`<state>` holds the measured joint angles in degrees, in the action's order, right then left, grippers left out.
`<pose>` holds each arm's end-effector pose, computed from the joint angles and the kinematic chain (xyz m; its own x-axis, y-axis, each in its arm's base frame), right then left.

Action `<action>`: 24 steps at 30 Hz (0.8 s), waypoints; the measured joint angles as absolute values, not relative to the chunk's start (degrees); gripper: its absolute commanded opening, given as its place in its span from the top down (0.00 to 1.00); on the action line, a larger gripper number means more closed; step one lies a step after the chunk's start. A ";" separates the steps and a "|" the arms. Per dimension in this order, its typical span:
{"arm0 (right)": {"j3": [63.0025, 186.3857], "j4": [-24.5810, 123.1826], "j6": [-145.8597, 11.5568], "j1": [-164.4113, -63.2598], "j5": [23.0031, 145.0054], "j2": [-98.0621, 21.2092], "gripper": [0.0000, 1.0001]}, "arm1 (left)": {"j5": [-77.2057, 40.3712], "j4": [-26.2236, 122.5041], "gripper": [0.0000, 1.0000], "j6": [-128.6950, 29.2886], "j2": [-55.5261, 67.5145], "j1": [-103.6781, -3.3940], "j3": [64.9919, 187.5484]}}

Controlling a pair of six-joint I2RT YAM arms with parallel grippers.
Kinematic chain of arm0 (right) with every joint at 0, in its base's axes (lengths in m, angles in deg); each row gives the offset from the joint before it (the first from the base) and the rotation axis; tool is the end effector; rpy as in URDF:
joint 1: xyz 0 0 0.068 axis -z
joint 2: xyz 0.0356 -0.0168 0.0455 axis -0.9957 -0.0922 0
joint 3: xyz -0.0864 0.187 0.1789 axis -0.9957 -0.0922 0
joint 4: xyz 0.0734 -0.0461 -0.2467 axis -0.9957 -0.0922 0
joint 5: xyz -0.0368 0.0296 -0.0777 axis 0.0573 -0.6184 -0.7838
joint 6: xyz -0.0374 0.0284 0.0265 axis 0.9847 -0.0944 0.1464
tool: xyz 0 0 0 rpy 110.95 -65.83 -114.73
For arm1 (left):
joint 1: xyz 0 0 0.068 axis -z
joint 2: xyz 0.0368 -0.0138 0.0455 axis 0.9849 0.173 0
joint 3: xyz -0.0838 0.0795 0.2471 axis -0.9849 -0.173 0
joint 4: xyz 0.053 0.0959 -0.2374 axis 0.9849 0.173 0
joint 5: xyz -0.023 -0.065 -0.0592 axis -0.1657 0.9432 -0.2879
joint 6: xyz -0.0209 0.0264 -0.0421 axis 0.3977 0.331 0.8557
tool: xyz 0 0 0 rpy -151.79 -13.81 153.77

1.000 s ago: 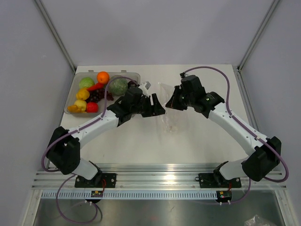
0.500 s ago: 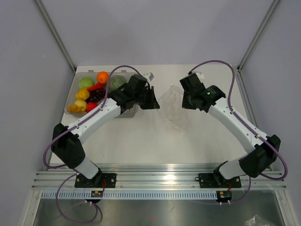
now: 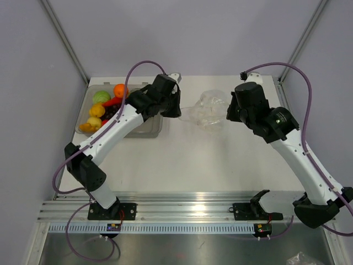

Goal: Place the food in the zip-top bag and seal the zipper
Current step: Open the zipper of the food storage bag at the center of the board.

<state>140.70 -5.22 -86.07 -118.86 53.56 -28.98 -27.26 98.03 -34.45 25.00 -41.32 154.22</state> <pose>0.2013 0.1199 0.4429 -0.5395 0.1176 -0.8337 -0.0231 0.9877 0.1544 0.2806 -0.2246 0.3873 -0.7462 0.0196 -0.6654 0.3168 0.8896 -0.3290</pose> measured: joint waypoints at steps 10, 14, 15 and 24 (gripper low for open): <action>129.29 -3.47 -87.60 -118.90 58.41 -37.07 1.00 | -26.21 99.04 1.00 -36.11 32.56 -40.44 145.69; 130.05 -1.89 -88.32 -118.88 61.18 -39.91 1.00 | -25.75 98.97 1.00 -37.93 32.21 -40.49 146.13; 130.55 -1.61 -88.70 -118.90 61.53 -40.96 1.00 | -25.66 99.02 1.00 -38.65 32.21 -40.59 146.48; 136.37 1.14 -91.23 -118.88 65.64 -50.20 1.00 | -26.12 100.15 1.00 -45.19 32.17 -45.16 148.16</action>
